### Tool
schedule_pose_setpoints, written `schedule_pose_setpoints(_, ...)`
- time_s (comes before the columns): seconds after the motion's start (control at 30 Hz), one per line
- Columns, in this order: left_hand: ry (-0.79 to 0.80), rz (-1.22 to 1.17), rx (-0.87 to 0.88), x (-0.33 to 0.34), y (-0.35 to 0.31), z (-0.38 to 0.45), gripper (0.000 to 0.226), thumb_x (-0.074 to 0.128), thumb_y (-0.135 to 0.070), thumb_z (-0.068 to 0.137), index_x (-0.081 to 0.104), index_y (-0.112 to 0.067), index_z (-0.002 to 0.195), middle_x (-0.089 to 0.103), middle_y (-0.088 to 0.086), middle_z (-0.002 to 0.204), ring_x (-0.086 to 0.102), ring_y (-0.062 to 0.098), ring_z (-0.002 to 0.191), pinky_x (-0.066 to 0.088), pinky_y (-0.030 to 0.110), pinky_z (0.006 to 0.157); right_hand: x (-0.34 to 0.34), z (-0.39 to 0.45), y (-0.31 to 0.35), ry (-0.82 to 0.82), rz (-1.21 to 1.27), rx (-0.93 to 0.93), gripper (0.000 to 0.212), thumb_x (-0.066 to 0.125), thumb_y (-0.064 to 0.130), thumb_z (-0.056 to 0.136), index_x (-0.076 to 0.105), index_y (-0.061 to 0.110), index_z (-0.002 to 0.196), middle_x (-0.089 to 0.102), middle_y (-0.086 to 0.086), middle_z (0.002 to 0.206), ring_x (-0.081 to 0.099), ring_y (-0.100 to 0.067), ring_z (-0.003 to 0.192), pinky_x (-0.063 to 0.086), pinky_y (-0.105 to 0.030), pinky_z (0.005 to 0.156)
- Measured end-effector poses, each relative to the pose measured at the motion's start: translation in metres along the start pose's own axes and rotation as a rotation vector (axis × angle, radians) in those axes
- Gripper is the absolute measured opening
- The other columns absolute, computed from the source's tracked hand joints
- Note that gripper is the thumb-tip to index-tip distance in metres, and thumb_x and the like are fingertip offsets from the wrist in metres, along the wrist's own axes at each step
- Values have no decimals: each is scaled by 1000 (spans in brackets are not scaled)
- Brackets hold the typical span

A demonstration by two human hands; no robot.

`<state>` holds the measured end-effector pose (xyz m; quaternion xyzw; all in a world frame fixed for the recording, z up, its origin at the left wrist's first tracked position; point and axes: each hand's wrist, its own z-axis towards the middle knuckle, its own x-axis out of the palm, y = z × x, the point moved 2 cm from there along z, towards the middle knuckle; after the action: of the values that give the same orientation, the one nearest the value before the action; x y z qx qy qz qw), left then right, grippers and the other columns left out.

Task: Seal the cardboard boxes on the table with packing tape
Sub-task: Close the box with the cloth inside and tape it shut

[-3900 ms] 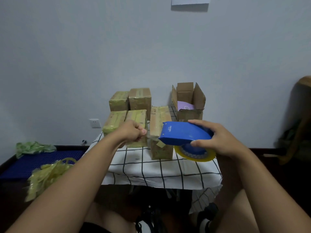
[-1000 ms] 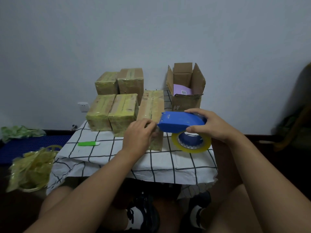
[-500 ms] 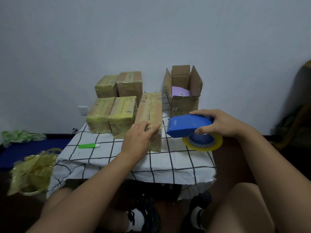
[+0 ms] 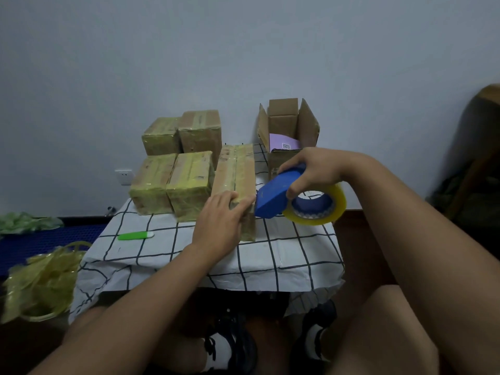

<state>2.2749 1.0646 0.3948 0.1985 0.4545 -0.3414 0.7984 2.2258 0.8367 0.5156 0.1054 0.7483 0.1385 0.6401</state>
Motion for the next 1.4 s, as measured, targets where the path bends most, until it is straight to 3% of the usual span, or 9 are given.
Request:
schedule_pose_setpoints(0.17, 140, -28, -23, -7, -3, 3, 64, 58, -21, 92, 34, -34, 150, 36, -6, 154, 37, 24, 131, 33, 39, 108, 5, -5, 7, 5, -36, 25, 61, 74, 45, 81, 56, 30, 138, 56, 2, 124, 55, -18, 106, 42, -30, 85)
schedule_pose_setpoints(0.33, 275, 5, -22, -20, -3, 8, 68, 53, -24, 94, 23, -39, 153, 30, -13, 157, 34, 18, 136, 34, 33, 108, 7, -19, 18, -42, -77, 18, 62, 75, 42, 81, 55, 28, 138, 57, 0, 123, 54, -20, 104, 42, -30, 83)
schedule_pose_setpoints(0.5, 438, -7, -18, -37, -5, 13, 77, 53, -17, 89, 18, -42, 153, 22, -15, 160, 30, 17, 140, 37, 34, 106, 43, -17, 17, 73, -350, 111, 61, 78, 45, 70, 61, 28, 125, 64, 3, 116, 58, -20, 96, 53, -37, 78)
schedule_pose_setpoints(0.7, 358, -83, -58, -35, -9, 12, 65, 45, -36, 92, 23, -35, 153, 33, -7, 157, 33, 21, 138, 33, 32, 107, 47, -18, -15, -347, -85, 285, 59, 72, 46, 75, 60, 26, 129, 63, -2, 122, 58, -24, 106, 52, -40, 86)
schedule_pose_setpoints(0.83, 285, -60, -69, -30, -14, 7, 63, 44, -48, 92, 25, -41, 151, 31, -10, 157, 32, 20, 138, 27, 32, 110, 92, -14, -20, -645, 481, 398, 72, 76, 46, 77, 52, 22, 140, 59, -3, 131, 56, -22, 113, 47, -35, 92)
schedule_pose_setpoints(0.9, 280, -5, -41, -26, -15, 5, 64, 45, -50, 91, 24, -44, 151, 31, -9, 157, 32, 23, 138, 28, 34, 111, 115, -8, -17, -731, 631, 430, 71, 76, 48, 78, 51, 24, 140, 57, -4, 130, 55, -22, 114, 48, -35, 92)
schedule_pose_setpoints(1.03, 255, 102, 30, -21, -16, 7, 58, 45, -45, 87, 41, -38, 144, 43, 1, 149, 46, 32, 126, 36, 40, 103, 140, -3, -6, -856, 675, 466, 71, 72, 50, 81, 45, 30, 144, 49, 2, 116, 51, -17, 107, 43, -33, 84)
schedule_pose_setpoints(1.27, 303, 163, 61, -17, -16, 5, 63, 41, -50, 80, 46, -34, 140, 44, 8, 147, 47, 38, 123, 38, 46, 102, 153, -11, -1, -920, 697, 503, 67, 68, 47, 86, 41, 35, 145, 43, 4, 110, 43, -13, 96, 36, -30, 78)
schedule_pose_setpoints(1.4, 316, 13, -64, -30, -20, 8, 65, 45, -53, 89, 30, -33, 149, 51, -1, 142, 50, 27, 122, 43, 39, 96, 160, -20, 2, -937, 727, 487, 65, 68, 47, 85, 40, 39, 144, 46, 2, 108, 45, -14, 91, 36, -30, 73)
